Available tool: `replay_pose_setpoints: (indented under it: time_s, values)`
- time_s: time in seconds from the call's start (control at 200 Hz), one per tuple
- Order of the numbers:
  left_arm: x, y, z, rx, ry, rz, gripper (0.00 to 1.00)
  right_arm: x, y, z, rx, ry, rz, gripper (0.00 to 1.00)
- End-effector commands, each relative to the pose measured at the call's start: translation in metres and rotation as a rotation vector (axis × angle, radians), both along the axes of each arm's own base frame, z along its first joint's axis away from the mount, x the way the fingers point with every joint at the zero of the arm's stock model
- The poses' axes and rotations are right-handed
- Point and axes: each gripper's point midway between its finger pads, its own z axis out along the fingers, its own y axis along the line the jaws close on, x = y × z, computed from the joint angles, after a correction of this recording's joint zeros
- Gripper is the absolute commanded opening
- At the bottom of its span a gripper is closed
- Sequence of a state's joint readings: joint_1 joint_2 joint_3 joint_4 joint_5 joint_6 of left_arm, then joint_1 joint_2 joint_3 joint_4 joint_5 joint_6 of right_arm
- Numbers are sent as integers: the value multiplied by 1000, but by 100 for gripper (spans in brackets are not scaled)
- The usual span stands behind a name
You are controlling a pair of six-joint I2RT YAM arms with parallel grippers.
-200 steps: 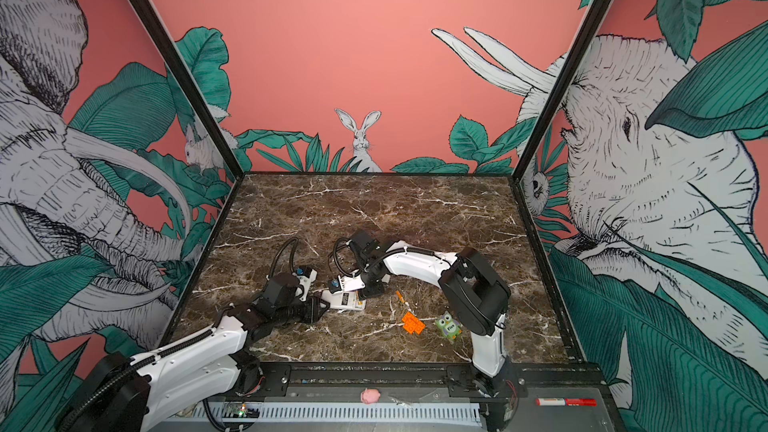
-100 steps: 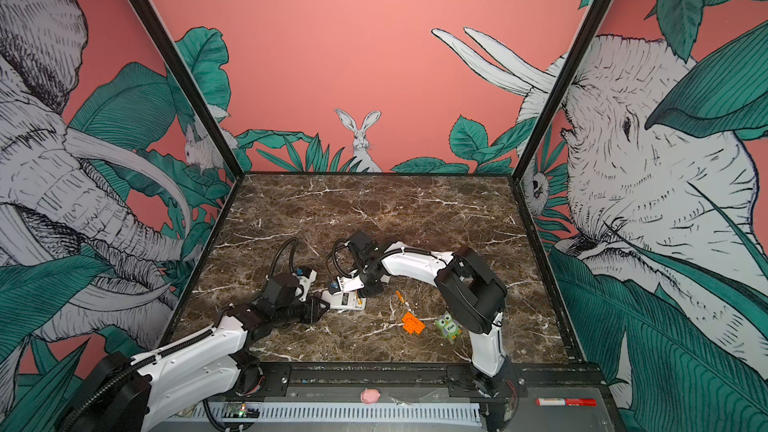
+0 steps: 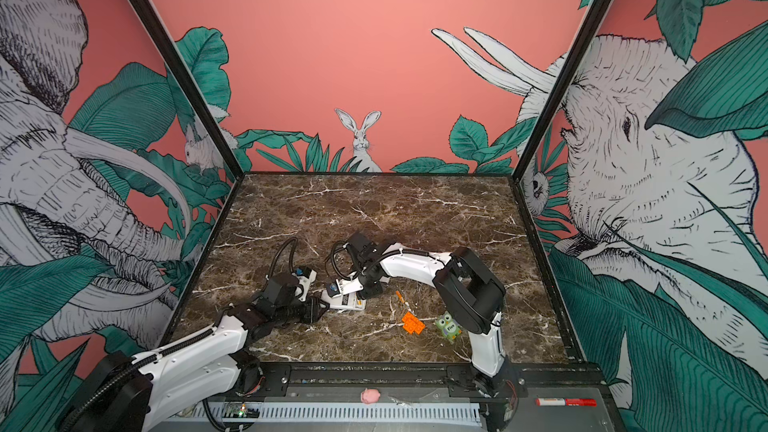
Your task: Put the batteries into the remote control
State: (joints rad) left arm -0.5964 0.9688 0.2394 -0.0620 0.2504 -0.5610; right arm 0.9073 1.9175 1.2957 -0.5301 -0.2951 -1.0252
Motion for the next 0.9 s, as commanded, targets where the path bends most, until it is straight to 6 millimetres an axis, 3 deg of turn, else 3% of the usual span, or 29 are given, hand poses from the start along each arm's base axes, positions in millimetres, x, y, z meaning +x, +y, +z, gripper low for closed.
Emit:
replay_pose_setpoints:
  time_s: [0.0,0.895]
  values:
    - [-5,4,-7,5,29,10,40,-9,-5,-15,-40,22,29,40]
    - [-4,4,-11,11,38,7,37,-9,-18,-24,-111,9,-3,27]
